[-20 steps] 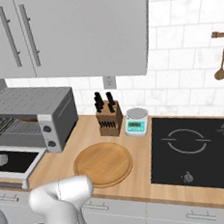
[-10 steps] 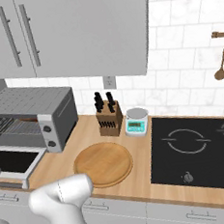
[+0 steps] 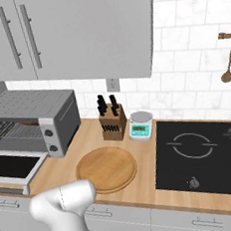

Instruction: Pick up the kebab skewer and baguette bread, and place them inside the toaster oven. Close the toaster oven door and start by setting the timer.

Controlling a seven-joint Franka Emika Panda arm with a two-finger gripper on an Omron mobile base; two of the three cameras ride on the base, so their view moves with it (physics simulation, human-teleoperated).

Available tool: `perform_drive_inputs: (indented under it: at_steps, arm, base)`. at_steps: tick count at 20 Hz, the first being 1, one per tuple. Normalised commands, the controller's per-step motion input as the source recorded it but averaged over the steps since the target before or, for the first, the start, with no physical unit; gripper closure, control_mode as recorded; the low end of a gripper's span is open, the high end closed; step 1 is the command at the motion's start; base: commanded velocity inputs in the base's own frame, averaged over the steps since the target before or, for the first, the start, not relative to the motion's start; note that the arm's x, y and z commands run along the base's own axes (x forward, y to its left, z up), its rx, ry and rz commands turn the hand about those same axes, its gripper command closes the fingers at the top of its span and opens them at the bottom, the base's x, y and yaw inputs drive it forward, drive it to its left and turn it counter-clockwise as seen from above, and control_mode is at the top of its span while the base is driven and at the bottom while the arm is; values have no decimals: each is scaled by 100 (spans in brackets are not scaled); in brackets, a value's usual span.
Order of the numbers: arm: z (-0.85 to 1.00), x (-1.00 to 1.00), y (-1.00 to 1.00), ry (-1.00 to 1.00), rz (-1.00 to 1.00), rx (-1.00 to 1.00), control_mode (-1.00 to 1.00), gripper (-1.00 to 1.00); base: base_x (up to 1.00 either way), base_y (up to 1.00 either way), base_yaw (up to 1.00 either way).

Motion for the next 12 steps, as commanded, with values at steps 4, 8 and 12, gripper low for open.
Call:
perform_drive_inputs:
  at_steps: [4, 8, 12]
  arm:
    - [-34, -51, 0, 10, 0, 0, -100, -100]
    - [-26, -28, 0, 1, 0, 0, -100, -100]
    - [-13, -1, 0, 0, 0, 0, -100, -100]
  base:
    - [0, 0, 0]
    - [0, 0, 0]
    - [0, 0, 0]
